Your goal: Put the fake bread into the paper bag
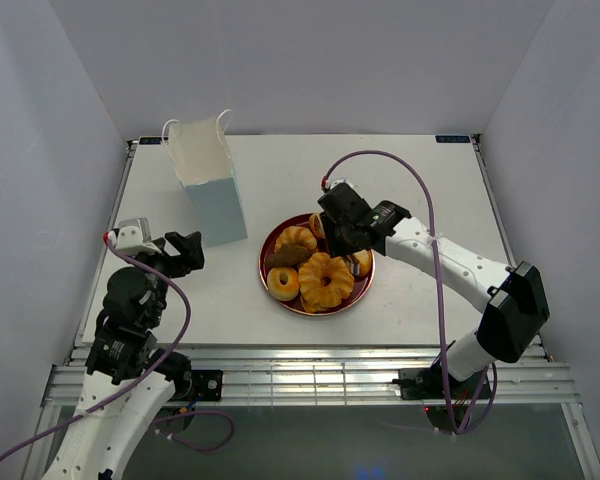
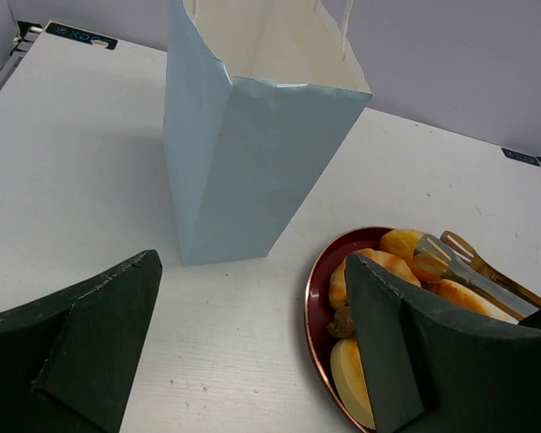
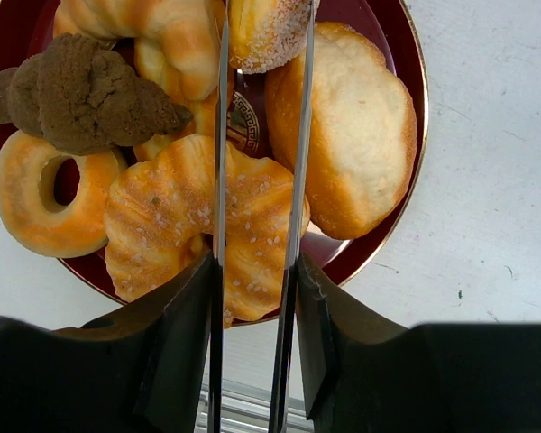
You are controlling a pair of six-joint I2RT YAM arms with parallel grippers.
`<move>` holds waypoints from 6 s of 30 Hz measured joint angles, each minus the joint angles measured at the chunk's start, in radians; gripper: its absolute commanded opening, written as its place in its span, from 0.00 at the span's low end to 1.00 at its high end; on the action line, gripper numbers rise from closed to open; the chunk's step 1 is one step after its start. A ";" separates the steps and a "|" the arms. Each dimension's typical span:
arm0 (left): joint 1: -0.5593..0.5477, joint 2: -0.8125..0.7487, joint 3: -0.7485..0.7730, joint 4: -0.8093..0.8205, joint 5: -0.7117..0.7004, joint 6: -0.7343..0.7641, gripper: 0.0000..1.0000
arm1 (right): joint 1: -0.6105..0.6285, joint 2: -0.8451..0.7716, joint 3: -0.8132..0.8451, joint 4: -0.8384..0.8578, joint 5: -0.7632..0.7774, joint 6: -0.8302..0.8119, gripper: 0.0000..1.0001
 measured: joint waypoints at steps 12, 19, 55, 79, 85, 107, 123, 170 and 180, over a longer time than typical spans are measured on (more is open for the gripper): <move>0.000 -0.041 0.000 -0.008 -0.119 -0.018 0.93 | 0.000 -0.097 0.088 -0.059 0.020 -0.029 0.34; 0.000 -0.061 0.000 -0.014 -0.214 -0.038 0.91 | 0.018 -0.143 0.139 -0.077 0.015 -0.094 0.33; -0.003 -0.050 0.000 -0.028 -0.297 -0.055 0.90 | 0.209 0.150 0.737 -0.056 -0.219 -0.255 0.36; -0.003 -0.050 0.000 -0.028 -0.271 -0.055 0.89 | 0.115 0.383 0.917 0.041 -0.238 -0.274 0.48; -0.003 -0.050 0.000 -0.028 -0.262 -0.054 0.89 | 0.111 0.407 0.917 0.057 -0.259 -0.275 0.59; -0.003 -0.043 0.000 -0.028 -0.241 -0.051 0.89 | 0.108 0.212 0.718 0.085 -0.326 -0.260 0.54; -0.003 -0.027 0.000 -0.027 -0.239 -0.050 0.93 | 0.108 -0.210 0.224 0.101 -0.316 -0.253 0.54; -0.004 -0.021 0.000 -0.026 -0.238 -0.043 0.94 | 0.112 -0.204 -0.245 0.198 -0.217 -0.095 0.51; -0.004 -0.028 0.000 -0.026 -0.237 -0.043 0.94 | 0.125 -0.161 -0.200 0.205 -0.196 -0.095 0.50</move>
